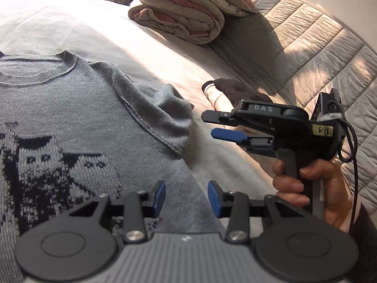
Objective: Fold clothes
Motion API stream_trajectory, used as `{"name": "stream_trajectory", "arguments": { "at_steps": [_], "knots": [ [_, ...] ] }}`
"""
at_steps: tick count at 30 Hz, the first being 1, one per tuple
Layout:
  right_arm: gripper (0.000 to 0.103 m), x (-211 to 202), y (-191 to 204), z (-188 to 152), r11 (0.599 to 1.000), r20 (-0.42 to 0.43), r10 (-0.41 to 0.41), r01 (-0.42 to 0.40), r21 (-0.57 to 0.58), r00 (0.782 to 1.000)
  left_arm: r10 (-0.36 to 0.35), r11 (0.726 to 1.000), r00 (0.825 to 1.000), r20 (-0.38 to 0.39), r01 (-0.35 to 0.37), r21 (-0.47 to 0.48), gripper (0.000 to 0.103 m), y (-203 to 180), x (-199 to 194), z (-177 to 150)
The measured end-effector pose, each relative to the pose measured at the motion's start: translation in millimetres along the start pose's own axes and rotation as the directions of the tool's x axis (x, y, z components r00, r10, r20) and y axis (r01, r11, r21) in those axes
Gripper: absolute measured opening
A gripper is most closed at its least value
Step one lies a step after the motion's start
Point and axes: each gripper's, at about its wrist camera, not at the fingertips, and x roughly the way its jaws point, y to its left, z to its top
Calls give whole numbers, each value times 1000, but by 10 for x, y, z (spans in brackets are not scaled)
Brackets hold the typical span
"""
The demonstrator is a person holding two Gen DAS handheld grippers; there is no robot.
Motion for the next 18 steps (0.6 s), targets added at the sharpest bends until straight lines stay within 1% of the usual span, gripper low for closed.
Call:
{"name": "stream_trajectory", "arguments": {
  "at_steps": [3, 5, 7, 9, 11, 13, 14, 15, 17, 18],
  "knots": [
    [46, 196, -20, 92, 1000, 32, 1, -2, 29, 999, 24, 1000, 1000, 21, -23, -19, 40, 67, 79, 215],
    [46, 307, -63, 85, 999, 50, -9, 7, 36, 999, 54, 999, 998, 28, -54, 0, 40, 104, 154, 411],
    [46, 403, -105, 51, 1000, 84, -18, 16, 20, 996, 96, 995, 995, 23, -97, 24, 40, 146, 246, 591],
    [46, 434, -155, 18, 1000, 137, 14, -15, 6, 990, 129, 991, 991, 21, -130, 42, 40, 202, 349, 783],
    [45, 489, -259, -45, 997, 188, 69, -71, 4, 980, 147, 988, 989, 27, -148, 50, 40, 248, 454, 950],
    [44, 500, -292, -46, 995, 186, 98, -99, -3, 978, 150, 987, 988, 20, -151, 45, 40, 286, 570, 1090],
    [38, 503, -269, -22, 994, 178, 111, -108, -26, 978, 134, 991, 991, -9, -134, 14, 39, 314, 635, 1146],
    [13, 505, -246, 1, 992, 169, 123, -117, -48, 978, 109, 993, 993, -48, -110, -31, 38, 347, 698, 1192],
    [12, 485, -190, -7, 992, 171, 114, -103, -70, 979, 47, 990, 993, -112, -61, -127, 38, 409, 794, 1249],
    [12, 465, -143, -11, 989, 166, 129, -115, -95, 978, 3, 984, 992, -122, -25, -179, 40, 435, 802, 1227]
  ]
}}
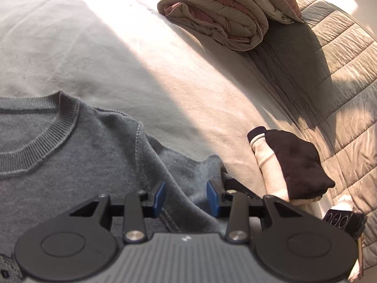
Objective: Fold clothes
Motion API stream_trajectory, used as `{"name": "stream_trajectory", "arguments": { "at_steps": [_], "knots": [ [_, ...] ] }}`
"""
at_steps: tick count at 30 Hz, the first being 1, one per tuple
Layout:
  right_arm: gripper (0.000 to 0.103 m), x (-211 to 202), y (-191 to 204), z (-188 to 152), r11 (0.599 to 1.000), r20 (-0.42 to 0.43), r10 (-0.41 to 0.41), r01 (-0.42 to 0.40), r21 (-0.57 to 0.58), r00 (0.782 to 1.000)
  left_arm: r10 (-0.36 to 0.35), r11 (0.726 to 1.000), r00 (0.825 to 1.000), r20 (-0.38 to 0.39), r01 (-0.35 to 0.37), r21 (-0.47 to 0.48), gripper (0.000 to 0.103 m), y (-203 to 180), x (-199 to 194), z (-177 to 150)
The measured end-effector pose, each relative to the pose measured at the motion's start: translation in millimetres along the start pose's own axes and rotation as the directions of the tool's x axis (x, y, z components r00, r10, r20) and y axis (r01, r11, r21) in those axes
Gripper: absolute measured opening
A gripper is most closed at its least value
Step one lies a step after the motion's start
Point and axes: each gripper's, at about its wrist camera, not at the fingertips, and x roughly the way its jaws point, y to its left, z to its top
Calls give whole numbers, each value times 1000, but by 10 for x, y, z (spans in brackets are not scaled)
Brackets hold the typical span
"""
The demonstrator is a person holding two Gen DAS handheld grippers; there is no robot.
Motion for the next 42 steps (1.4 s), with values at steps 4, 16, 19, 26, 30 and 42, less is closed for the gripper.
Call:
{"name": "stream_trajectory", "arguments": {
  "at_steps": [4, 16, 19, 26, 30, 42],
  "knots": [
    [12, -20, 163, -19, 995, -36, 89, -91, -52, 995, -139, 978, 990, 16, 140, -155, 53, 174, -18, -127],
    [21, 8, 600, -232, 891, -341, 233, -341, -301, 911, -164, 934, 961, 224, 224, -277, 31, 689, 40, -524],
    [38, -115, 588, -149, 877, -336, 269, -373, -303, 903, -152, 939, 969, 192, 203, -277, 21, 717, 18, -486],
    [52, -231, 340, 50, 928, -214, 190, -246, -281, 958, -203, 940, 974, 98, 222, -259, 17, 763, 26, -425],
    [51, -30, 213, -21, 950, -281, 155, -220, -219, 947, -207, 964, 978, 33, 210, -164, 21, 646, 46, -416],
    [6, -352, 299, 225, 961, -223, 97, -150, -232, 970, -154, 984, 981, 115, 162, -67, 2, 229, -73, -268]
  ]
}}
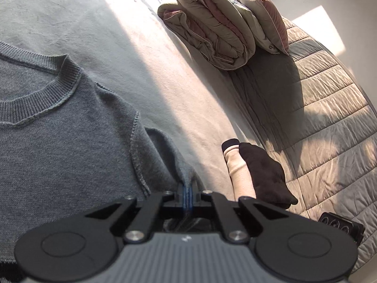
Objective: Fold clothes
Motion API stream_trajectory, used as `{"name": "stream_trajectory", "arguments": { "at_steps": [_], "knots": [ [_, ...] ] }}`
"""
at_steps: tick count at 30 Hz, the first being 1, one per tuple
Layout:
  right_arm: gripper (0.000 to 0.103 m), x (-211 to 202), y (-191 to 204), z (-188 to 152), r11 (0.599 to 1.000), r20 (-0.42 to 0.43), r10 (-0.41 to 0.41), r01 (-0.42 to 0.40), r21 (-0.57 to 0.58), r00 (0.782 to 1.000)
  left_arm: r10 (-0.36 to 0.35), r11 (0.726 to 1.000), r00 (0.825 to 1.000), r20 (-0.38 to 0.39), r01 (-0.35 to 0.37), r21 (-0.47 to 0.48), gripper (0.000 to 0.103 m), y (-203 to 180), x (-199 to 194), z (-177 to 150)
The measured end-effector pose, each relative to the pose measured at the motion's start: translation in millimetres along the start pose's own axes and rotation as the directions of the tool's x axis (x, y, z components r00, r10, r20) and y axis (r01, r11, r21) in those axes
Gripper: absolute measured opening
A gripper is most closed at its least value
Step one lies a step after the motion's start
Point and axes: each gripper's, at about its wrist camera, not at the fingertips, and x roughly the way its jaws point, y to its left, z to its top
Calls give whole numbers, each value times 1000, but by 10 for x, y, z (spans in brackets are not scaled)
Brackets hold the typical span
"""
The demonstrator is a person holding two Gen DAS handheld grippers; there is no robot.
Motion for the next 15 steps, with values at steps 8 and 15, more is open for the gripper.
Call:
{"name": "stream_trajectory", "arguments": {
  "at_steps": [8, 15],
  "knots": [
    [28, -233, -225, -4, 998, 108, 61, -62, 11, 992, 45, 992, 998, 37, -49, 117, 2, -422, -111, 164],
    [53, 97, -95, -88, 992, 29, 126, -125, -20, 992, 180, 977, 982, 56, -185, 107, 2, -120, -520, 110]
  ]
}}
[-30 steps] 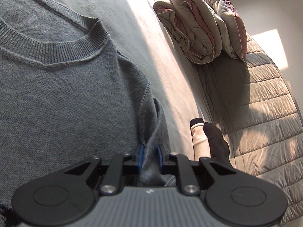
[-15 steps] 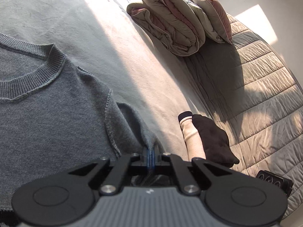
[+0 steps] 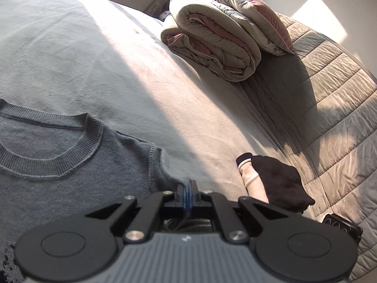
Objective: Fold clothes
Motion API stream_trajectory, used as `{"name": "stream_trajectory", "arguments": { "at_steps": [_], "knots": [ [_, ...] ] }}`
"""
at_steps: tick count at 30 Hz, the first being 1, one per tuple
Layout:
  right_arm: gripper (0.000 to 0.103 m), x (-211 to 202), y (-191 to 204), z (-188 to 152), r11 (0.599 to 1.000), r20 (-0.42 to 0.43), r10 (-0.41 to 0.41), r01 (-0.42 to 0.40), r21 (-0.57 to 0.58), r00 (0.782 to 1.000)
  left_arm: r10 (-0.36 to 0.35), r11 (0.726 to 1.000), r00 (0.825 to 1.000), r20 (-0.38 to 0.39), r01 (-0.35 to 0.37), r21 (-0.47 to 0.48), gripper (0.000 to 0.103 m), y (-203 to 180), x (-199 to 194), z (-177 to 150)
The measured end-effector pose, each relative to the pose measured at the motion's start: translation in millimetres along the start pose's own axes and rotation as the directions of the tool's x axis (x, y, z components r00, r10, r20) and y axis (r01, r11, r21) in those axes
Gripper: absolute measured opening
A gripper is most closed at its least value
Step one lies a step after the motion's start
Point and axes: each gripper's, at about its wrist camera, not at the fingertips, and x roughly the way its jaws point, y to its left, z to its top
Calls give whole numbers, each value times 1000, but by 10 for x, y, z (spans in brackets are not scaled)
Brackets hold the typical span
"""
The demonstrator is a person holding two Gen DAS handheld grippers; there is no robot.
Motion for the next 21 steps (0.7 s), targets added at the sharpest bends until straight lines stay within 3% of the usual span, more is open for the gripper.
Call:
{"name": "stream_trajectory", "arguments": {
  "at_steps": [3, 9, 11, 13, 16, 21],
  "knots": [
    [53, 186, 110, -54, 1000, -35, 28, -28, -9, 999, 48, 999, 998, -26, -49, -21, 2, 171, -47, -46],
    [52, 351, 334, -152, 994, -62, 72, -76, -78, 996, 30, 998, 999, -38, -32, -48, 2, 210, -48, -23],
    [40, 355, 406, -166, 990, -59, 71, -77, -117, 996, 21, 999, 999, -38, -23, -42, 2, 164, -29, -7],
    [22, 327, 424, -162, 987, -60, 73, -81, -137, 996, 11, 999, 999, -38, -12, -38, 2, 113, 4, 16],
    [5, 231, 411, -140, 982, -62, 90, -98, -159, 994, -31, 998, 999, -43, 28, -50, 2, 34, 103, 90],
    [3, -138, 349, 0, 982, -9, 25, -27, -188, 1000, -144, 986, 987, -69, 137, -94, 2, -157, 469, 265]
  ]
}}
